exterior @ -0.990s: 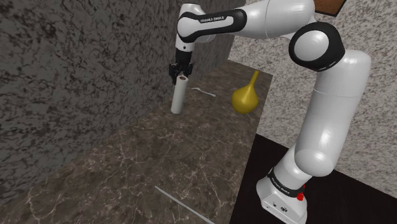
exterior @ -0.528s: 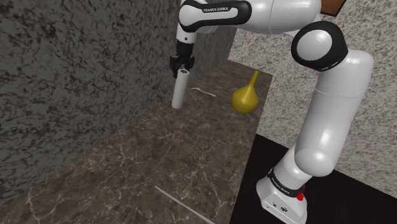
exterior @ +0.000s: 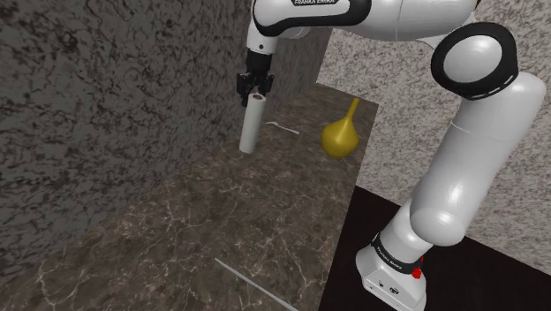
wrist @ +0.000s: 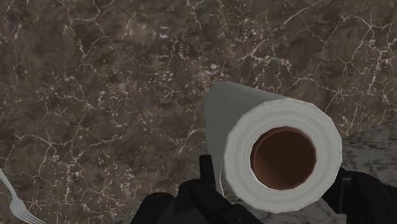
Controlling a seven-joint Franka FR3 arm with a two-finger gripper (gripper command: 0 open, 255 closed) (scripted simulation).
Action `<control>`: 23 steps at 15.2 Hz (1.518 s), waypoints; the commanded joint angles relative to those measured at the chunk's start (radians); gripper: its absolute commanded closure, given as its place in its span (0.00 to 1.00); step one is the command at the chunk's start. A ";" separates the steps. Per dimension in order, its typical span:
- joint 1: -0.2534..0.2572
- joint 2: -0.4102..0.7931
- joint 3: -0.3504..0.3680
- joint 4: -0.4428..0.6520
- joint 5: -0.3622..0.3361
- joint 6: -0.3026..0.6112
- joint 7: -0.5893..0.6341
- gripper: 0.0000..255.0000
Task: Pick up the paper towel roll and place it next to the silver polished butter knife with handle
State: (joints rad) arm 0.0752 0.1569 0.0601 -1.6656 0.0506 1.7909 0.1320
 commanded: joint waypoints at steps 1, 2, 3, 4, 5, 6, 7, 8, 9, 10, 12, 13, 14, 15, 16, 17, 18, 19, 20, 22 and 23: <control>0.016 -0.057 0.012 -0.053 0.003 -0.003 0.028 1.00; 0.024 -0.085 0.019 -0.079 0.005 -0.004 0.043 1.00; 0.032 -0.112 0.027 -0.104 0.007 -0.005 0.058 1.00; 0.040 -0.139 0.034 -0.128 0.010 -0.007 0.074 1.00; 0.048 -0.165 0.042 -0.150 0.013 -0.010 0.089 1.00; 0.056 -0.190 0.051 -0.171 0.016 -0.013 0.105 1.00; 0.064 -0.215 0.059 -0.190 0.020 -0.017 0.121 1.00; 0.072 -0.238 0.068 -0.208 0.023 -0.022 0.137 1.00; 0.080 -0.262 0.077 -0.225 0.028 -0.027 0.154 1.00; 0.089 -0.284 0.086 -0.241 0.032 -0.032 0.170 1.00; 0.105 -0.327 0.106 -0.268 0.042 -0.045 0.204 1.00; 0.114 -0.348 0.116 -0.280 0.048 -0.052 0.222 1.00; 0.122 -0.367 0.126 -0.291 0.054 -0.059 0.239 1.00; 0.131 -0.386 0.137 -0.300 0.060 -0.067 0.257 1.00; 0.139 -0.404 0.147 -0.308 0.066 -0.075 0.275 1.00; 0.148 -0.422 0.158 -0.315 0.072 -0.083 0.294 1.00; 0.157 -0.438 0.170 -0.321 0.079 -0.091 0.313 1.00; 0.165 -0.454 0.181 -0.326 0.086 -0.100 0.331 1.00; 0.174 -0.469 0.193 -0.330 0.093 -0.109 0.351 1.00; 0.191 -0.496 0.217 -0.333 0.107 -0.127 0.390 1.00; 0.200 -0.508 0.229 -0.333 0.114 -0.136 0.410 1.00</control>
State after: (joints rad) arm 0.2662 -0.3352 0.2772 -1.9943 0.1568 1.6635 0.5222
